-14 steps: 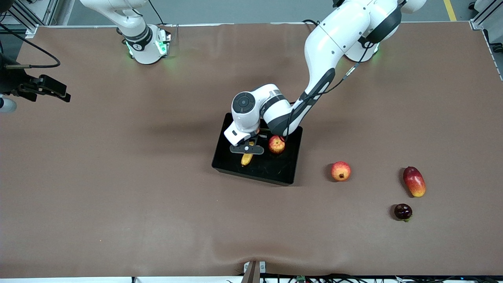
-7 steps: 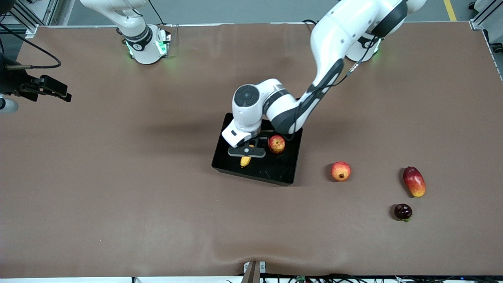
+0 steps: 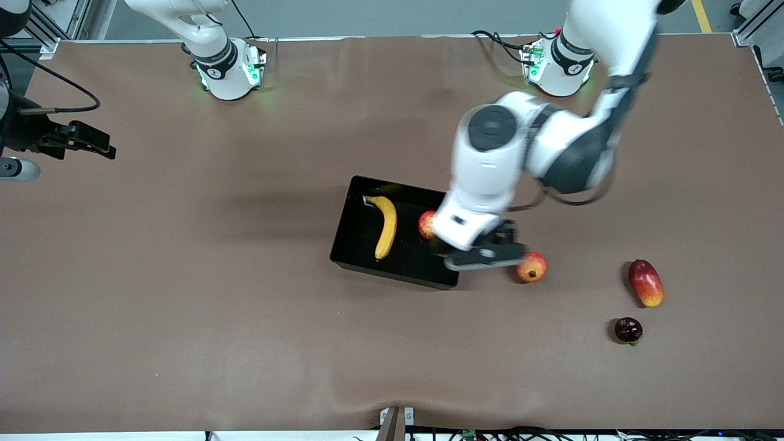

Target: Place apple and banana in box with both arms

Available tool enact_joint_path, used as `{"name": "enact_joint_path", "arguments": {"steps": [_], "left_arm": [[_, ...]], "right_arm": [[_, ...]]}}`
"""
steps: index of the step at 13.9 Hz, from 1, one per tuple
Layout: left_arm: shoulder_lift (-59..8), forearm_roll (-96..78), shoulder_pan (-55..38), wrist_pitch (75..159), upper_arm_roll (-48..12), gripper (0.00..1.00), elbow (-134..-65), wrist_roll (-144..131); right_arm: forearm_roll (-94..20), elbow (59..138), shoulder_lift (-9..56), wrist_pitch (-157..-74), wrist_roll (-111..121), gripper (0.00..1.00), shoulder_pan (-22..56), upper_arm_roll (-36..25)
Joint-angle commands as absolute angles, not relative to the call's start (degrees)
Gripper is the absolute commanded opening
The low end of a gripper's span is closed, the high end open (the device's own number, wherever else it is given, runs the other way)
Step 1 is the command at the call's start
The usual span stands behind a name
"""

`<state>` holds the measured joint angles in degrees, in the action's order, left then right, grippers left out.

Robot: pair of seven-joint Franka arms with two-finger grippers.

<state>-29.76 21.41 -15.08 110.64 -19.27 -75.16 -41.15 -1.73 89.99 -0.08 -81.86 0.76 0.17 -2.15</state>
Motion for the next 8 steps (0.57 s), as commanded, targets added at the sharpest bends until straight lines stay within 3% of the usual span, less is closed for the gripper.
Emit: {"name": "enact_joint_path", "arguments": {"steps": [1, 8], "left_arm": [[-24.80, 14.97, -7.68, 107.76, -19.86, 1.00, -77.96, -35.79], [-16.18, 13.45, 1.14, 95.82, -19.51, 1.00, -77.87, -20.31]], "right_arm": [[-1.67, 91.14, -2.46, -81.56, 4.12, 1.00, -2.63, -1.67], [-1.67, 91.23, -2.82, -81.20, 4.75, 1.00, -2.90, -1.67]]}}
